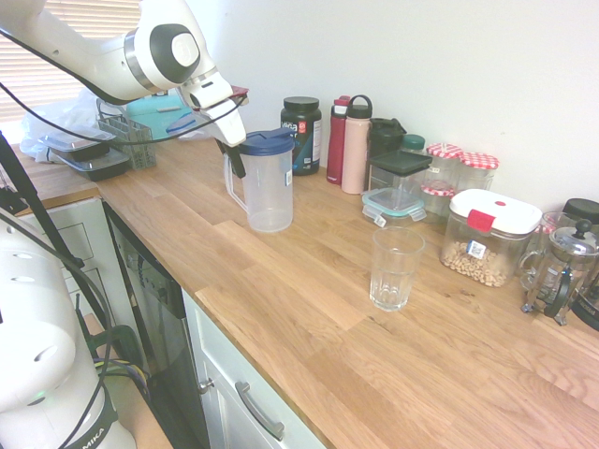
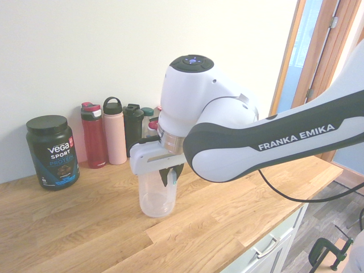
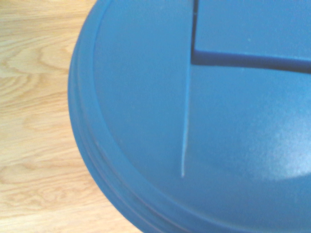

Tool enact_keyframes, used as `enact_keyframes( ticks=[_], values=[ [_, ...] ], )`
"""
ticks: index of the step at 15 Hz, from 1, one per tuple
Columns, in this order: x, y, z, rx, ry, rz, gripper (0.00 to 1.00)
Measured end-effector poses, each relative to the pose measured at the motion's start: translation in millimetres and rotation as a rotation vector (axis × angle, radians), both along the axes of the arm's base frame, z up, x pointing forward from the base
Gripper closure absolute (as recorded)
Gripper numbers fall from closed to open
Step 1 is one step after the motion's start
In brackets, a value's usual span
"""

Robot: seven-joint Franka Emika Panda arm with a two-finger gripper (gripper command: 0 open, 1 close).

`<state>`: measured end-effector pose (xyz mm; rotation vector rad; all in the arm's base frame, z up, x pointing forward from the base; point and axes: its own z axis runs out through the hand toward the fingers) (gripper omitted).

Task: Pour me some water

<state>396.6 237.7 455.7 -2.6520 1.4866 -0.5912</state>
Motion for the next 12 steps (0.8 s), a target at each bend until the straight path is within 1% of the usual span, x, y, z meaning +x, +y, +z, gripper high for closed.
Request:
enact_keyframes(
  ticks=[5, 9, 12],
  values=[
    [2.9, -2.7, 0.0, 0.014, 0.006, -0.009, 0.0],
    [-0.1, -14.5, -10.1, 0.022, 0.038, -0.02, 0.0],
    [-8.1, -17.8, -11.6, 0.02, 0.061, 0.008, 0.0]
  ],
)
